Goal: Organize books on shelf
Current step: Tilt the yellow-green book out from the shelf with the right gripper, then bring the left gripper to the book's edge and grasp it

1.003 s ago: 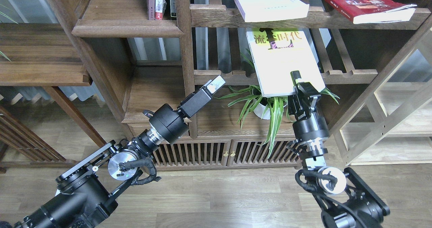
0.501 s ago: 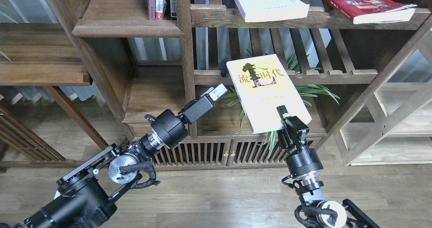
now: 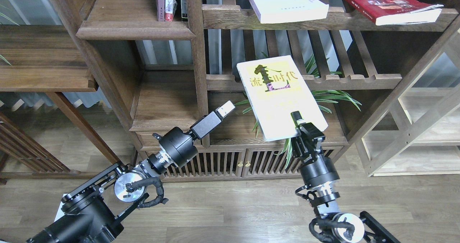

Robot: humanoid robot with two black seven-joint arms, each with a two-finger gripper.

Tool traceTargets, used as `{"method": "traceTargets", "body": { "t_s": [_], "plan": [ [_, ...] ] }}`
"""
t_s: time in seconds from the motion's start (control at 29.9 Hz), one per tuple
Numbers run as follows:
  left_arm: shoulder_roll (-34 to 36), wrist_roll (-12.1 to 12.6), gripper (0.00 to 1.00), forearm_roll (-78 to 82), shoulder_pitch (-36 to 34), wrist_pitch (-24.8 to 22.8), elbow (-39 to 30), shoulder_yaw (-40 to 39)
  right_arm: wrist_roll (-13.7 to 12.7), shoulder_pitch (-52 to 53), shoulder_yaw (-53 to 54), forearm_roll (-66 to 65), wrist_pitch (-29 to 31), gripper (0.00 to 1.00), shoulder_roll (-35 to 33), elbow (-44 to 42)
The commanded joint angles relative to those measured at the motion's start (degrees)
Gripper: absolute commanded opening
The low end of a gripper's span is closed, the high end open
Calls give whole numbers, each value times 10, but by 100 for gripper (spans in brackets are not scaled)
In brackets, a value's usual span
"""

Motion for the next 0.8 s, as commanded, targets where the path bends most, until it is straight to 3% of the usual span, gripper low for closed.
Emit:
{"method": "traceTargets", "body": {
  "t_s": [0.0,0.57,0.77],
  "plan": [
    [-3,18,99,-25,0,0,0,7,-1,7,-17,0,0,3,10,0],
    [-3,36,97,-130,-16,0,32,-5,-2,33,-45,-1,0,3,16,-2],
    [-1,105,97,-141,-23,0,39,-21,-7,33,-64,-1,0,4,17,-2]
  ]
}}
